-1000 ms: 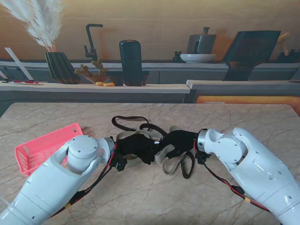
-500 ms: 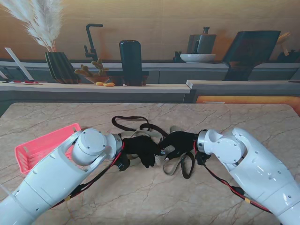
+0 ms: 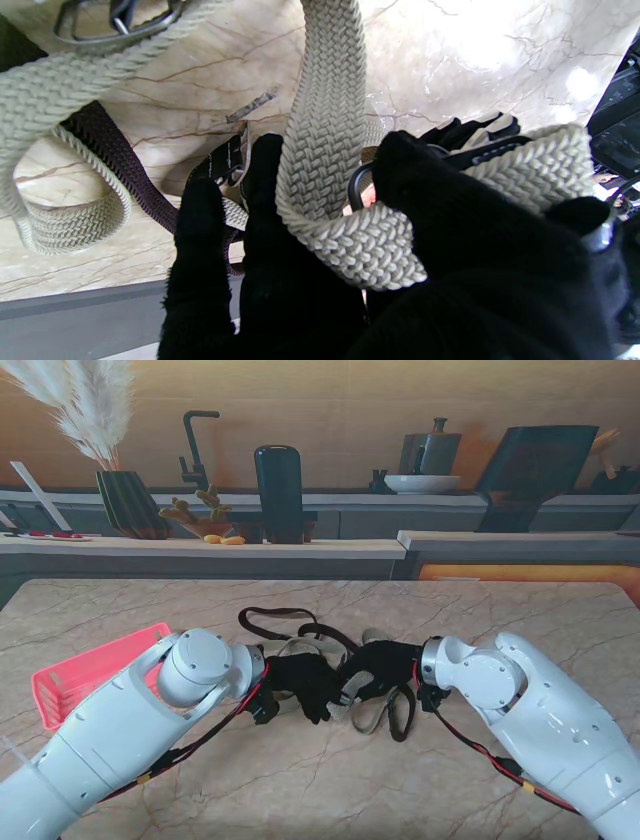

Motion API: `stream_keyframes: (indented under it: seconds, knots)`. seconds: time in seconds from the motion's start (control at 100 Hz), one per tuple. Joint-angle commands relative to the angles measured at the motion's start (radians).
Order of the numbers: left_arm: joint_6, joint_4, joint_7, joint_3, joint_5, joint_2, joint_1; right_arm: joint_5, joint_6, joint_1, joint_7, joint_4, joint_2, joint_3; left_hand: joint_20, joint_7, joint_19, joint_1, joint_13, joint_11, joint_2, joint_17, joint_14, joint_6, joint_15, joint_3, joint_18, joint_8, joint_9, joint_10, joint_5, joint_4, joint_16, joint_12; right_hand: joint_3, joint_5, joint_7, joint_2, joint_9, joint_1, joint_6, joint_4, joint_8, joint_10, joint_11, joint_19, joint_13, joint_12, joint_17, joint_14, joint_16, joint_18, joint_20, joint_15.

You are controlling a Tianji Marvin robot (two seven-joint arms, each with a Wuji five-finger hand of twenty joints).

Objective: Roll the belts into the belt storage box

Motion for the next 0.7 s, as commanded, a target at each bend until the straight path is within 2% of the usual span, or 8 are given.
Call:
stream_keyframes:
  seconds: [0.0, 0.29, 0.33, 0.46, 0.57, 0.64, 0.66, 0.69]
  knots:
    - [0.016, 0.003, 0.02, 0.008, 0.004, -0.016, 0.019, 0.005, -0.004, 0.005, -0.006, -0.029, -0.009, 0.002, 0.005, 0.047, 0.015, 0.079, 0.008, -0.017, -0.061, 0.006, -0.017, -0.087, -0.011, 0.064, -0.011, -0.015, -0.002, -0.026, -0.044, -0.004, -0.014, -0.015, 0.101, 0.084, 0.096, 0.097, 0.004, 0.064, -0.138, 0.074, 0.057, 0.009, 0.034, -0.023, -0.025, 0.009, -0.008, 0.001, 0.014, -0.012, 0.028, -0.012]
    - [0.021, 0.009, 0.075, 0.024, 0.026, -0.03, 0.028, 0.019, 0.011, -0.001, -0.02, -0.043, -0.015, 0.01, -0.005, 0.035, 0.0, 0.109, -0.004, -0.052, -0.046, -0.001, -0.032, -0.108, -0.029, 0.127, -0.02, -0.017, -0.002, -0.04, -0.057, -0.007, -0.03, 0.003, 0.109, 0.085, 0.09, 0.089, 0.008, 0.064, -0.126, 0.079, 0.045, 0.01, 0.033, -0.025, -0.023, 0.01, -0.008, 0.003, 0.02, -0.01, 0.032, -0.012]
    - [0.022, 0.009, 0.085, 0.023, 0.026, -0.033, 0.033, 0.021, 0.013, -0.002, -0.022, -0.044, -0.016, 0.012, -0.006, 0.044, 0.004, 0.125, 0.004, -0.072, -0.04, 0.004, -0.035, -0.113, -0.02, 0.141, -0.024, -0.011, 0.014, -0.044, -0.054, -0.012, -0.03, 0.038, 0.109, 0.085, 0.09, 0.088, 0.008, 0.064, -0.126, 0.079, 0.045, 0.01, 0.033, -0.025, -0.024, 0.01, -0.008, 0.004, 0.02, -0.01, 0.032, -0.012]
    - [0.027, 0.006, 0.128, 0.015, 0.026, -0.044, 0.054, 0.015, 0.016, -0.009, -0.035, -0.049, -0.019, 0.021, 0.005, 0.096, 0.034, 0.156, 0.042, -0.046, -0.03, 0.036, -0.042, -0.13, 0.021, 0.165, -0.022, 0.005, 0.053, -0.054, -0.037, -0.01, -0.016, 0.071, 0.109, 0.084, 0.089, 0.089, 0.009, 0.062, -0.126, 0.079, 0.042, 0.009, 0.033, -0.025, -0.023, 0.01, -0.006, 0.002, 0.021, -0.009, 0.033, -0.013]
    - [0.004, 0.007, 0.166, 0.003, 0.029, -0.052, 0.078, 0.008, 0.024, -0.018, -0.05, -0.054, -0.023, 0.033, 0.024, 0.189, 0.079, 0.128, 0.065, 0.005, -0.039, 0.053, -0.043, -0.17, 0.08, 0.214, -0.016, 0.039, 0.06, -0.061, -0.048, 0.001, 0.013, 0.11, 0.105, 0.078, 0.082, 0.093, 0.009, 0.058, -0.126, 0.078, 0.035, 0.009, 0.031, -0.025, -0.022, 0.008, -0.006, 0.003, 0.021, -0.009, 0.035, -0.013]
    - [-0.018, 0.005, 0.204, -0.009, 0.033, -0.06, 0.101, 0.001, 0.025, -0.025, -0.071, -0.053, -0.027, 0.04, 0.034, 0.227, 0.098, 0.094, 0.074, 0.043, -0.049, 0.057, -0.05, -0.176, 0.111, 0.274, -0.017, 0.068, 0.058, -0.061, -0.064, 0.007, 0.03, 0.131, 0.068, 0.063, 0.05, 0.105, 0.009, 0.05, -0.121, 0.08, -0.037, 0.008, 0.025, -0.025, -0.02, -0.005, -0.004, -0.005, 0.004, -0.009, 0.039, -0.014]
    - [-0.028, 0.005, 0.215, -0.012, 0.035, -0.062, 0.108, -0.001, 0.025, -0.027, -0.08, -0.052, -0.029, 0.042, 0.038, 0.238, 0.105, 0.086, 0.077, 0.053, -0.052, 0.059, -0.056, -0.184, 0.121, 0.284, -0.02, 0.079, 0.057, -0.065, -0.07, 0.008, 0.035, 0.138, 0.05, 0.052, 0.048, 0.114, 0.007, 0.042, -0.118, 0.082, -0.075, 0.009, 0.021, -0.025, -0.02, -0.014, -0.003, -0.007, -0.016, -0.009, 0.04, -0.016]
    - [-0.047, 0.006, 0.236, -0.018, 0.038, -0.066, 0.12, -0.004, 0.025, -0.031, -0.091, -0.051, -0.031, 0.046, 0.042, 0.249, 0.115, 0.075, 0.081, 0.064, -0.058, 0.064, -0.061, -0.191, 0.132, 0.298, -0.021, 0.094, 0.058, -0.071, -0.075, 0.009, 0.041, 0.147, -0.004, -0.002, 0.076, 0.129, -0.007, 0.019, -0.113, 0.09, -0.174, 0.013, 0.015, -0.028, -0.028, -0.038, -0.005, -0.006, -0.051, -0.009, 0.041, -0.012]
